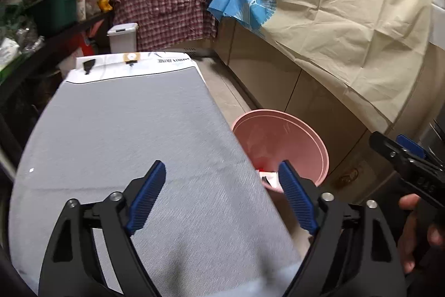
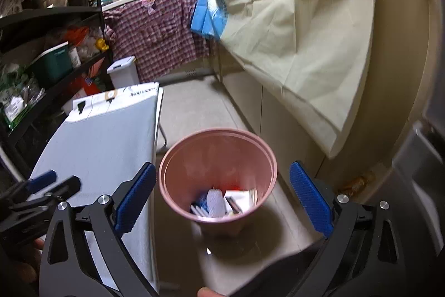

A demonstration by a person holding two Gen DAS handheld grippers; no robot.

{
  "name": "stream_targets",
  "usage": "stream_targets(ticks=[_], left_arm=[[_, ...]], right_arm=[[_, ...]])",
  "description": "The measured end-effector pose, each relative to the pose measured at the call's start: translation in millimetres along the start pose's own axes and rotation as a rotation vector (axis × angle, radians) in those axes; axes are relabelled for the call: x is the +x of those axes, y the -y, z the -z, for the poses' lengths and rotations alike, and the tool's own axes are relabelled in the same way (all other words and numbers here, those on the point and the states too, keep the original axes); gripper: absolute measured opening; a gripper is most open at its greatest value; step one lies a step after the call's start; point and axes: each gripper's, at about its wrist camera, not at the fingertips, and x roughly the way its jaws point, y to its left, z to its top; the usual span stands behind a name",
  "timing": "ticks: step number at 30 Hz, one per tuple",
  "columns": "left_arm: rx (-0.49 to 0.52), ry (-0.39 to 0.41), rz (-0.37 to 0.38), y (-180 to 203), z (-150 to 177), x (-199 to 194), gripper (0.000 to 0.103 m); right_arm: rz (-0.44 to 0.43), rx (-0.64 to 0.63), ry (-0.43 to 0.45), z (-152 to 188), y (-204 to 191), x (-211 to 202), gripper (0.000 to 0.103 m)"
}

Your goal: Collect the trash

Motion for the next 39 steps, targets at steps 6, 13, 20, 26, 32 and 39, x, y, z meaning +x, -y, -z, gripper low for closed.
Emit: stream_targets(ticks=[6, 13, 20, 26, 32, 39], left_arm=[[-0.023, -0.023, -0.009, 0, 17, -25, 0.087], [-0.005, 0.002, -0.011, 9, 22, -27, 0.090], [-0.019, -0.026, -0.010, 7, 27, -13, 0.090], [-0.007, -0.029, -0.025, 8, 29, -9, 0.090], [-0.019, -0.033, -0.023, 6, 30, -7, 0.090], [-0.028, -0.020, -0.016, 3, 30, -10, 0.090]], right_arm=[[0.008, -0.035, -0.019, 16, -3, -19, 0.098], [0.016, -0.061, -0.044, 25, -6, -20, 0.098], [0.016, -0.060, -0.050, 26, -7, -17, 0.098], [0.021, -0.060, -0.054, 26, -8, -11, 0.098], [0.020, -0.060, -0.057, 26, -7, -10, 0.098], [0.022, -0.063, -0.057, 26, -8, -10, 0.098]])
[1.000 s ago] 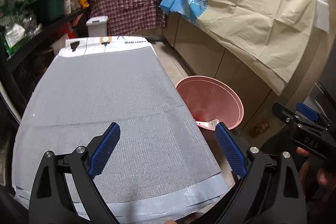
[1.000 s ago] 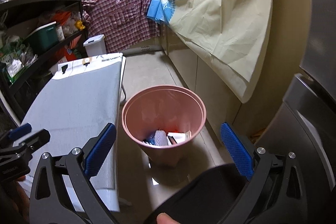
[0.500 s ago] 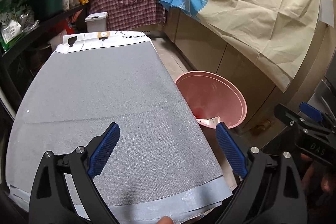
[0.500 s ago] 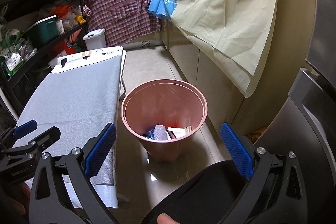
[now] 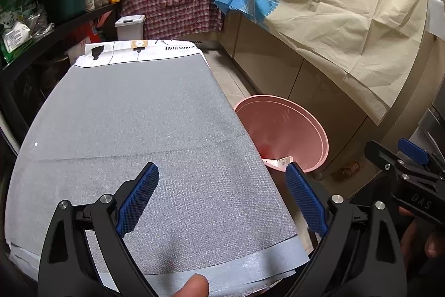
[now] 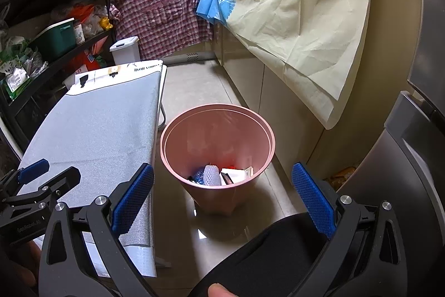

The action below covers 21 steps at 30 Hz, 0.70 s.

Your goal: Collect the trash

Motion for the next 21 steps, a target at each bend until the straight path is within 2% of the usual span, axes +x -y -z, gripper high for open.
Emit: stream_targets(ticks=[21], left_arm=[[0.013, 0.008, 0.009, 2.9, 0.6, -2.6, 0.090]], right_arm=[[0.000, 0.001, 0.001, 0.1, -0.7, -0.4, 0.098]])
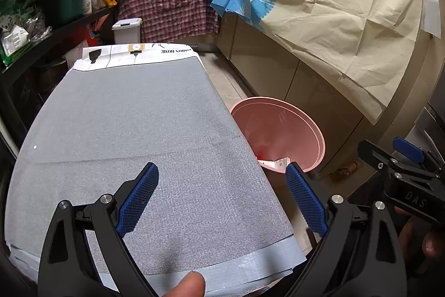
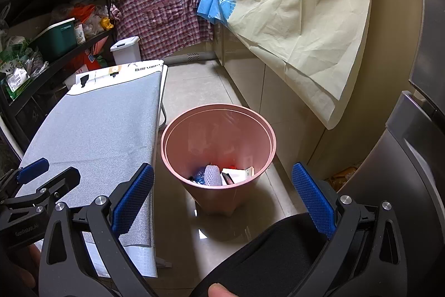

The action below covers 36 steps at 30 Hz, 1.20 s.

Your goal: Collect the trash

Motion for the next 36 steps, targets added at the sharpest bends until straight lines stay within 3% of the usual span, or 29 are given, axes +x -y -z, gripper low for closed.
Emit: stream_targets(ticks=[28, 36], left_arm=[[0.018, 0.005, -0.016, 1.4, -0.8, 0.2, 0.090], [0.023, 0.041, -0.011, -1.6, 1.5, -4.1, 0.089]], right_arm=[[0.000, -0.001, 0.000, 0.2, -0.2, -0.1, 0.098], [0.000, -0.001, 0.000, 0.1, -0.2, 0.0, 0.098]])
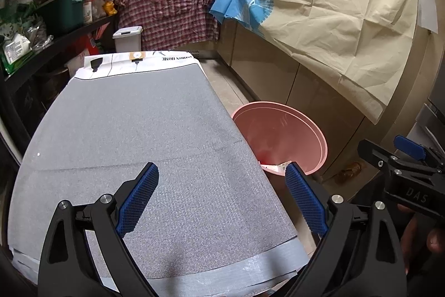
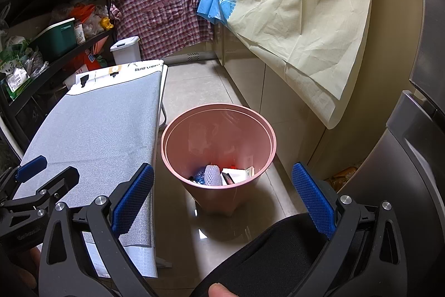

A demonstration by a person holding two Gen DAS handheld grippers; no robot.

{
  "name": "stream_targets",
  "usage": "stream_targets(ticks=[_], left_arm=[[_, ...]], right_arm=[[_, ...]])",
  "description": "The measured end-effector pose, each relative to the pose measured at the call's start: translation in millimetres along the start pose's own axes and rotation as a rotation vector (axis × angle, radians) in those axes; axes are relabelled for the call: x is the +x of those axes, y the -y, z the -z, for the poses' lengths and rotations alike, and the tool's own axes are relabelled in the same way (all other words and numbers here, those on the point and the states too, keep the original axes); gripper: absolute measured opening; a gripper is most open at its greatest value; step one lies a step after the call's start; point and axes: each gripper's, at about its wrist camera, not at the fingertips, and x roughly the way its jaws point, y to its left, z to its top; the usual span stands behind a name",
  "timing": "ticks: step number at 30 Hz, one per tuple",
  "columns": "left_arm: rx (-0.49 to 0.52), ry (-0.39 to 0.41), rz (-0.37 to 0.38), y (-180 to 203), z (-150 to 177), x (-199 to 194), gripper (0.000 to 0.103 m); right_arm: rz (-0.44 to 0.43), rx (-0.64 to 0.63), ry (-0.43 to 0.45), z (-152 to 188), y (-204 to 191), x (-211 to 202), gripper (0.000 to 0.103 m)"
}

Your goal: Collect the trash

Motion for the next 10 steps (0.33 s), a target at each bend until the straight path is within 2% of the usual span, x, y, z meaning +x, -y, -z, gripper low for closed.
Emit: stream_targets(ticks=[10], left_arm=[[-0.007, -0.014, -0.025, -3.4, -2.9, 2.2, 0.089]], right_arm=[[0.001, -0.001, 0.000, 0.0, -0.2, 0.2, 0.098]])
